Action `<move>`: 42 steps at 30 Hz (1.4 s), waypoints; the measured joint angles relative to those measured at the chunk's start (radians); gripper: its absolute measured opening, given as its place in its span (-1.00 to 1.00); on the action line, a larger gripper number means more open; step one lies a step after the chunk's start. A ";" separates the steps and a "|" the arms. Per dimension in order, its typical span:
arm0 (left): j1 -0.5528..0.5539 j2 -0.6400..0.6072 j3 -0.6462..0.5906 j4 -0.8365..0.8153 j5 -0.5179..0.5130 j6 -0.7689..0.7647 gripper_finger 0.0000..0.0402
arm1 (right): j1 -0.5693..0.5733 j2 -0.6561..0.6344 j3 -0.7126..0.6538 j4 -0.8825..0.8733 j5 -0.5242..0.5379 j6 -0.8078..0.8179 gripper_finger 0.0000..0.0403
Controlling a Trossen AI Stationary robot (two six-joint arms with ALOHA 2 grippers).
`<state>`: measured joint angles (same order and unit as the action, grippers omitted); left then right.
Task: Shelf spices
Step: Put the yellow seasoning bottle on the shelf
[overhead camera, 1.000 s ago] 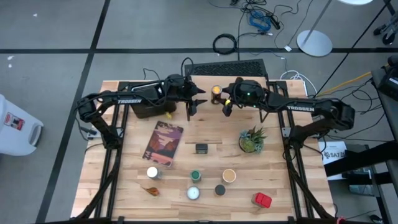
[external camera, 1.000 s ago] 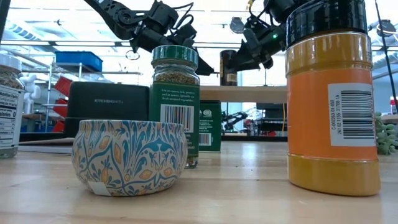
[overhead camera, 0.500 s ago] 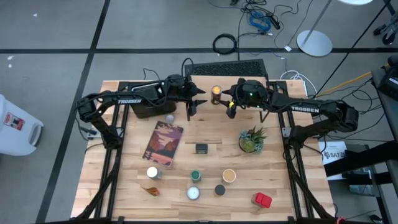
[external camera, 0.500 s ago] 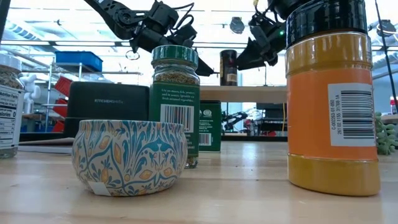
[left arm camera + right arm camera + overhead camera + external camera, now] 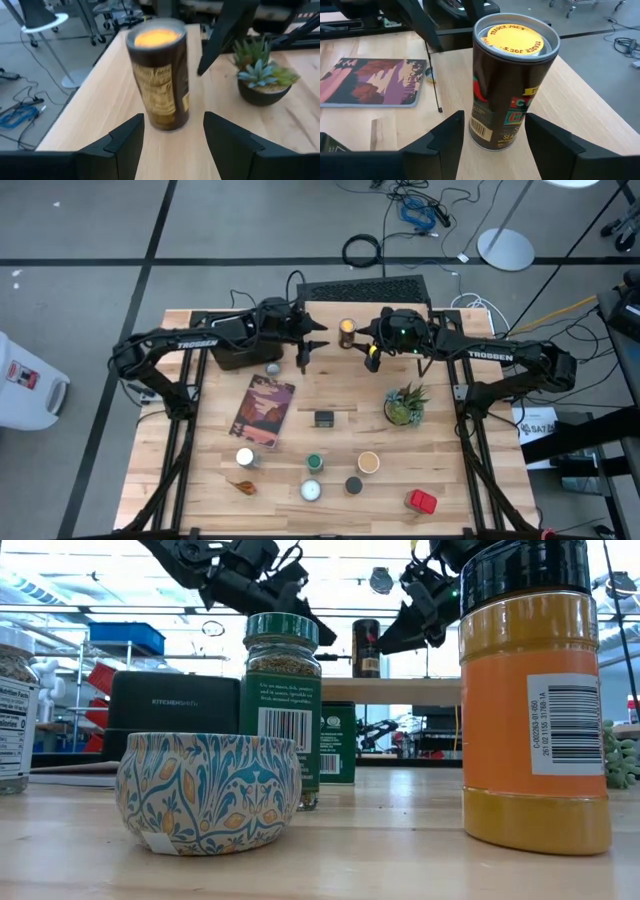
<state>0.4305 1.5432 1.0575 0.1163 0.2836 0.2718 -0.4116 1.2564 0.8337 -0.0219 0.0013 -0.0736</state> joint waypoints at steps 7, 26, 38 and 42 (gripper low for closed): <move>-0.029 -0.041 0.000 -0.044 0.000 -0.001 0.07 | -0.008 0.008 0.000 0.015 0.023 -0.003 -0.13; -0.106 -0.040 0.000 -0.219 -0.080 0.006 0.07 | -0.054 0.169 0.000 0.247 0.019 0.035 -0.22; -0.106 -0.040 0.000 -0.236 -0.085 0.006 0.07 | -0.080 0.250 0.040 0.295 -0.041 0.058 -0.22; -0.109 -0.040 0.000 -0.256 -0.084 0.005 0.07 | -0.080 0.252 0.040 0.296 -0.054 0.057 -0.22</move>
<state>0.3219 1.5036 1.0573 -0.1396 0.1997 0.2764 -0.4915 1.5082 0.8738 0.2737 -0.0531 -0.0166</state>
